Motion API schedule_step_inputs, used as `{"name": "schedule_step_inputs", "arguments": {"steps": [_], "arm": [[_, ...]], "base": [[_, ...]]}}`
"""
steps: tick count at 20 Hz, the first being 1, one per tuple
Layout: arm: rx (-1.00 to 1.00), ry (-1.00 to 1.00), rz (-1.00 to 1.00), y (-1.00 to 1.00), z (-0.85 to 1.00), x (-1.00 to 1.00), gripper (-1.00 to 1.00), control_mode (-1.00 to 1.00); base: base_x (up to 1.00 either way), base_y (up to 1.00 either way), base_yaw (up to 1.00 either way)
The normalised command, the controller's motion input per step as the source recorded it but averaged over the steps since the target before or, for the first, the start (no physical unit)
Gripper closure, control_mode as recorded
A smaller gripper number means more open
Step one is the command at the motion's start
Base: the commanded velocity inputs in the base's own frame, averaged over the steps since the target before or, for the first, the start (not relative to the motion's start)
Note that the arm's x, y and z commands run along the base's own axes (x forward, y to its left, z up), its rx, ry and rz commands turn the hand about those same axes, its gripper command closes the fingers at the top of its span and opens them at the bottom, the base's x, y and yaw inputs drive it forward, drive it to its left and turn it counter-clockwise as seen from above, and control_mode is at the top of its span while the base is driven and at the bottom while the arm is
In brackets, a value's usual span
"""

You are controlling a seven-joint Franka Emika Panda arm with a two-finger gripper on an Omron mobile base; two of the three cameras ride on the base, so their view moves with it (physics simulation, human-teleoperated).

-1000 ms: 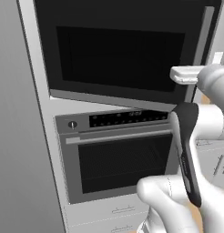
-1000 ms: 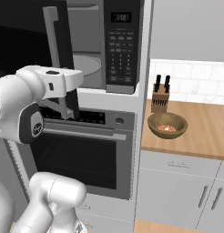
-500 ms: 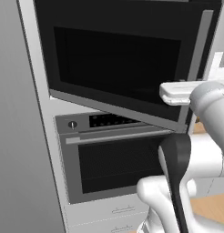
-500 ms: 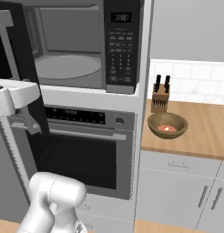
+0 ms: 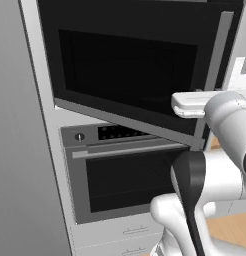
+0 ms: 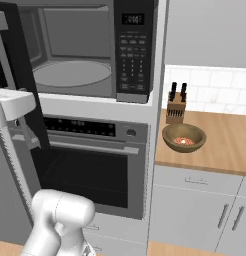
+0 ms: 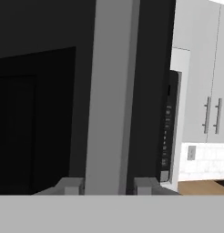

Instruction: Open the microwave, place the bowl with waffle inside the microwave, then close the microwave door and turn it on.

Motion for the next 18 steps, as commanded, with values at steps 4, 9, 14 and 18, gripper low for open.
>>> {"name": "schedule_step_inputs", "arguments": {"steps": [4,9,14,18], "arm": [[0.00,0.00,0.00,0.00,0.00,0.00,-1.00,-1.00],[0.02,0.00,0.01,-0.36,-0.05,-0.23,-1.00,-1.00],[0.11,0.00,0.28,-0.85,-0.01,-0.98,-1.00,-1.00],[0.20,0.00,0.42,-0.87,0.00,-0.06,-1.00,-1.00]], "base": [[0.00,0.00,0.00],[0.00,0.00,0.00],[0.00,0.00,0.00],[0.00,0.00,0.00]]}}
